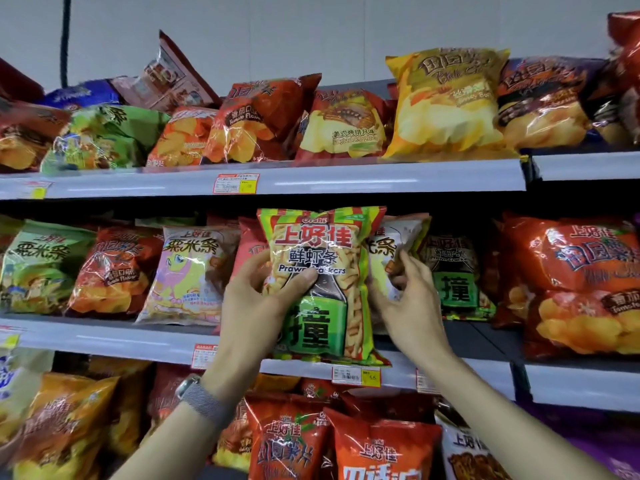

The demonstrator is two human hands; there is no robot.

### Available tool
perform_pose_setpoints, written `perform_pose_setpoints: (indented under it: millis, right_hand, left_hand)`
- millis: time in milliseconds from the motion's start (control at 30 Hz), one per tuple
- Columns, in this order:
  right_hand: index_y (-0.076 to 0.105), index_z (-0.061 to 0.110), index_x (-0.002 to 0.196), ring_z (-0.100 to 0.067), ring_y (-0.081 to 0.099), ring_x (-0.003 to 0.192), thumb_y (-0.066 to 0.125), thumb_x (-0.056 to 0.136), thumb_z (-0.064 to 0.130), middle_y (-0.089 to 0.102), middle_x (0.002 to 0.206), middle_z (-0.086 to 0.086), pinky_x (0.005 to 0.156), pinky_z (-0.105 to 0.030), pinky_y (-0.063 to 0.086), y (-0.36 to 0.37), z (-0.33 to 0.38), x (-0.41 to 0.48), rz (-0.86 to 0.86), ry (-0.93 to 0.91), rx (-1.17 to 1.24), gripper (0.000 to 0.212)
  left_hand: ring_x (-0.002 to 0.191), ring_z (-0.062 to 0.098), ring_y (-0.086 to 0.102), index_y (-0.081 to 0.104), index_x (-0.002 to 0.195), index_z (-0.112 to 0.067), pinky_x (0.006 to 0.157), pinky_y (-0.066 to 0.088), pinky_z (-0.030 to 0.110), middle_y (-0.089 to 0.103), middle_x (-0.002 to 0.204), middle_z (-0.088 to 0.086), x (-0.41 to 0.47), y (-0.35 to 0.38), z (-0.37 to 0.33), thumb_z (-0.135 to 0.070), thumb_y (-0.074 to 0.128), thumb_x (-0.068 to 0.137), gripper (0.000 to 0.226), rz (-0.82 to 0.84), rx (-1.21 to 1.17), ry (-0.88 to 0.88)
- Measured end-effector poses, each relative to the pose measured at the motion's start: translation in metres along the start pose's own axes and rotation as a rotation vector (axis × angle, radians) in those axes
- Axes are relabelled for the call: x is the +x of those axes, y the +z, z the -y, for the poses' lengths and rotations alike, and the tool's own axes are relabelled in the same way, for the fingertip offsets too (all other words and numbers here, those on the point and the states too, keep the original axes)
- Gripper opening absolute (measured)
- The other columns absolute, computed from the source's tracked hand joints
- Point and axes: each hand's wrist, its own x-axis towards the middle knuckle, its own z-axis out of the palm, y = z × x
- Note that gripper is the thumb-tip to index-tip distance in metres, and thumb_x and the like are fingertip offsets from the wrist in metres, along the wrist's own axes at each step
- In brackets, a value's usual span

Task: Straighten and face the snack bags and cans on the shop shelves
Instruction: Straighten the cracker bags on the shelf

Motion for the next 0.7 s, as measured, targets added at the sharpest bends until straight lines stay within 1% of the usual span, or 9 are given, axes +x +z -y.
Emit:
perform_pose_setpoints:
  millis: [100,200,233,300,367,433,567,633,700]
  right_hand:
    - [0.034,0.020,0.162,-0.004,0.058,0.116,0.074,0.094,0.038,0.043,0.141,0.013,0.100,-0.033,0.054,-0.022,-0.008,-0.008,0.048,-0.001,-0.004,0.081]
    - [0.047,0.025,0.155,0.005,0.062,0.107,0.073,0.095,0.042,0.061,0.133,0.009,0.088,-0.018,0.053,-0.051,-0.013,-0.015,0.032,0.049,0.009,0.068]
    - [0.054,0.029,0.149,0.004,0.065,0.107,0.070,0.097,0.043,0.068,0.126,0.009,0.091,-0.020,0.054,-0.061,-0.014,-0.017,0.021,0.079,0.054,0.056]
    - [0.066,0.034,0.135,-0.005,0.067,0.115,0.063,0.100,0.049,0.074,0.121,0.010,0.107,-0.039,0.052,-0.080,-0.012,-0.022,0.021,0.112,0.206,0.038]
    - [0.068,0.032,0.134,-0.010,0.065,0.125,0.057,0.098,0.058,0.073,0.129,0.012,0.114,-0.047,0.045,-0.096,-0.002,-0.030,0.071,0.100,0.353,0.045]
    - [0.064,0.033,0.138,-0.007,0.064,0.126,0.055,0.098,0.065,0.071,0.131,0.015,0.113,-0.043,0.045,-0.110,0.011,-0.038,0.154,0.038,0.368,0.053]
    - [0.048,0.062,0.135,0.002,0.060,0.125,0.066,0.072,0.088,0.065,0.133,0.027,0.108,-0.037,0.046,-0.131,0.015,-0.044,0.258,0.026,0.018,0.071]
    - [0.050,0.061,0.129,-0.002,0.059,0.123,0.064,0.066,0.093,0.065,0.129,0.025,0.107,-0.040,0.048,-0.140,0.008,-0.043,0.222,0.058,-0.113,0.072]
    - [0.051,0.050,0.132,-0.005,0.054,0.127,0.063,0.071,0.091,0.059,0.128,0.029,0.110,-0.039,0.043,-0.151,0.002,-0.041,0.169,0.092,-0.207,0.075]
  left_hand:
    - [0.103,0.018,0.077,0.068,0.124,-0.029,0.092,0.061,0.054,0.079,0.109,-0.006,-0.003,0.015,-0.002,-0.044,0.092,0.073,0.058,0.014,-0.050,0.004]
    - [0.106,0.018,0.076,0.065,0.127,-0.031,0.092,0.061,0.053,0.078,0.113,-0.006,-0.008,0.033,-0.007,-0.050,0.089,0.071,0.064,0.037,-0.084,0.027]
    - [0.106,0.017,0.076,0.065,0.127,-0.031,0.092,0.061,0.052,0.078,0.113,-0.008,-0.010,0.040,-0.008,-0.049,0.089,0.071,0.064,0.054,-0.092,0.036]
    - [0.106,0.014,0.075,0.064,0.128,-0.030,0.094,0.060,0.051,0.078,0.113,-0.008,-0.015,0.055,-0.012,-0.046,0.089,0.073,0.063,0.084,-0.115,0.052]
    - [0.110,0.014,0.074,0.063,0.130,-0.031,0.096,0.059,0.050,0.077,0.116,-0.008,-0.020,0.069,-0.014,-0.048,0.089,0.073,0.065,0.102,-0.131,0.063]
    - [0.113,0.013,0.072,0.062,0.130,-0.036,0.097,0.059,0.048,0.076,0.118,-0.010,-0.023,0.085,-0.014,-0.052,0.090,0.073,0.066,0.112,-0.134,0.069]
    - [0.119,0.009,0.068,0.057,0.134,-0.040,0.102,0.056,0.045,0.071,0.124,-0.011,-0.032,0.117,-0.009,-0.063,0.088,0.067,0.077,0.145,-0.085,0.071]
    - [0.116,0.002,0.067,0.054,0.139,-0.039,0.103,0.055,0.043,0.070,0.125,-0.014,-0.036,0.130,-0.006,-0.064,0.084,0.072,0.077,0.231,-0.030,0.082]
    - [0.107,-0.012,0.062,0.048,0.148,-0.034,0.100,0.056,0.035,0.065,0.122,-0.024,-0.037,0.139,-0.005,-0.050,0.082,0.086,0.072,0.338,0.004,0.069]
